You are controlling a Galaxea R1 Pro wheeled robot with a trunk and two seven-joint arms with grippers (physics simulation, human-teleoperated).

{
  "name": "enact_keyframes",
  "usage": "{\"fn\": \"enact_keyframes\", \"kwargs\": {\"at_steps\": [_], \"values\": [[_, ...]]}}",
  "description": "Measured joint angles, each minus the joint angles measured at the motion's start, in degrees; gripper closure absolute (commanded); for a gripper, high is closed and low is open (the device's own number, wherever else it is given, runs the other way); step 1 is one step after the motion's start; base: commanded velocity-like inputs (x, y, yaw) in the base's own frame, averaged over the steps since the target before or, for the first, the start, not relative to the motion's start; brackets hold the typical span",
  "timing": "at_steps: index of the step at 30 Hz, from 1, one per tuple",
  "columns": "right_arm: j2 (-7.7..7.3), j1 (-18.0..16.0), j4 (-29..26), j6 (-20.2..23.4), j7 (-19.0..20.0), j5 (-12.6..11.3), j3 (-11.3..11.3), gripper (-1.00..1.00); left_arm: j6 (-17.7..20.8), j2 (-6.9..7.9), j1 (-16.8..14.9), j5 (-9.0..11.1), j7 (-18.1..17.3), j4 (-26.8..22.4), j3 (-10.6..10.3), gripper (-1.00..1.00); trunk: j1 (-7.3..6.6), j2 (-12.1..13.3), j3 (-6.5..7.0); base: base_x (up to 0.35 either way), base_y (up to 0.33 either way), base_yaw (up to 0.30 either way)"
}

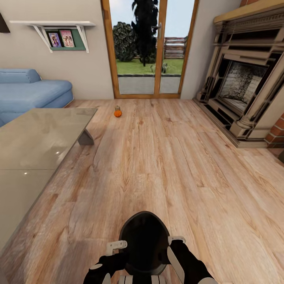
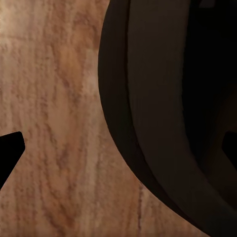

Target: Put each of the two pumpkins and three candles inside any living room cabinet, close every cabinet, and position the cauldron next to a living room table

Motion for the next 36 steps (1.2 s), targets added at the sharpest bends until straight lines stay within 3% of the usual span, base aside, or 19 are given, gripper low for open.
{"fn": "enact_keyframes", "kwargs": {"at_steps": [27, 28, 32, 34, 35, 36], "values": [[0.0, -0.01, 0.0, -0.04, 0.01, 0.04, 0.08, -1.0, 0.08, 0.04, 0.0, 0.0, 0.0, 0.0, 0.0, -1.0, 0.0, 0.0, 0.0, 0.0, 0.0, 0.0], [0.0, -0.01, 0.0, -0.02, 0.0, 0.01, 0.09, 1.0, 0.08, 0.04, 0.0, 0.0, 0.0, 0.0, 0.0, -1.0, 0.0, 0.0, 0.0, 0.0, 0.0, 0.0], [0.0, 0.0, 0.01, -0.05, 0.01, -0.15, 0.09, 1.0, 0.09, 0.05, 0.0, 0.0, 0.0, 0.0, 0.0, -1.0, 0.0, 0.0, 0.0, 0.0, 0.0, 0.0], [-0.01, -0.04, 0.01, 0.22, -0.15, 1.07, 0.06, 1.0, 0.09, 0.05, 0.01, 0.0, 0.0, -0.01, 0.01, -1.0, 0.0, 0.0, 0.0, 0.0, 0.0, 0.0], [0.0, -0.02, 0.0, 0.07, -0.03, 0.34, 0.08, 1.0, 0.09, 0.05, 0.0, 0.0, 0.0, 0.0, 0.0, 1.0, 0.0, 0.0, 0.0, 0.0, 0.0, 0.0], [0.0, -0.01, 0.0, 0.01, 0.01, 0.11, 0.08, 1.0, 0.09, 0.05, 0.0, 0.0, 0.0, 0.0, 0.0, 1.0, 0.0, 0.0, 0.0, 0.0, 0.0, 0.0]]}}
